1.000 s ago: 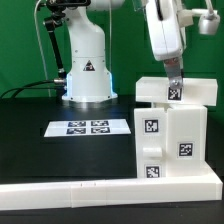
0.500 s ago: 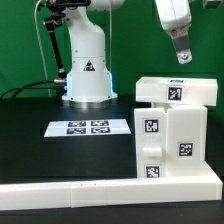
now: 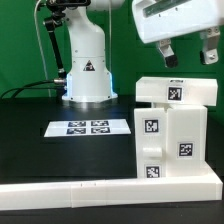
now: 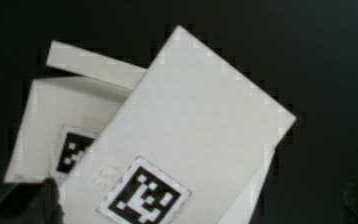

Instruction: Assemble cabinet

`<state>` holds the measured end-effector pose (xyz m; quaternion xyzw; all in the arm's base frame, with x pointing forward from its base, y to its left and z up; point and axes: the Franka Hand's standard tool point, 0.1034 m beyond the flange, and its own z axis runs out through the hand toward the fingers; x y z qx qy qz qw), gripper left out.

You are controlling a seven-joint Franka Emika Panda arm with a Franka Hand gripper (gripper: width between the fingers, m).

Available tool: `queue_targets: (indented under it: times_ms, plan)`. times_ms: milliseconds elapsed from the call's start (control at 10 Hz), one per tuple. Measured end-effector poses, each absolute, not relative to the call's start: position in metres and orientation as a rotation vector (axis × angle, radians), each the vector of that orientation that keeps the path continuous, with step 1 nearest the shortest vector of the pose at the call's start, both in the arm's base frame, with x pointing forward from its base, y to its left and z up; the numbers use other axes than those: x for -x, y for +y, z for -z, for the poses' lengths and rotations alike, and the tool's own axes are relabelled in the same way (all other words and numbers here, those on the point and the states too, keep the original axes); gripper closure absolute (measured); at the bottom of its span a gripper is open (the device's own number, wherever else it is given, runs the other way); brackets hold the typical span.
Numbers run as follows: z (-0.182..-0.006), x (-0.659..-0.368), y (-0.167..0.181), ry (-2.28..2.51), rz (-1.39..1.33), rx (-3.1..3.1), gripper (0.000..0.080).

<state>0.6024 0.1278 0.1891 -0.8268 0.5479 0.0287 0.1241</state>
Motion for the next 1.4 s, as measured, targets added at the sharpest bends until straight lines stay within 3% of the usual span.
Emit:
queue_targets:
  times_ms: [700,1400]
  plan:
    - [-0.1872,-0.6027,0.1298,0.865,-0.031,2.787,0.0002]
    - [-0.1812,-0.5985,0.1299,-0.541,0.088,2.987,0.0002]
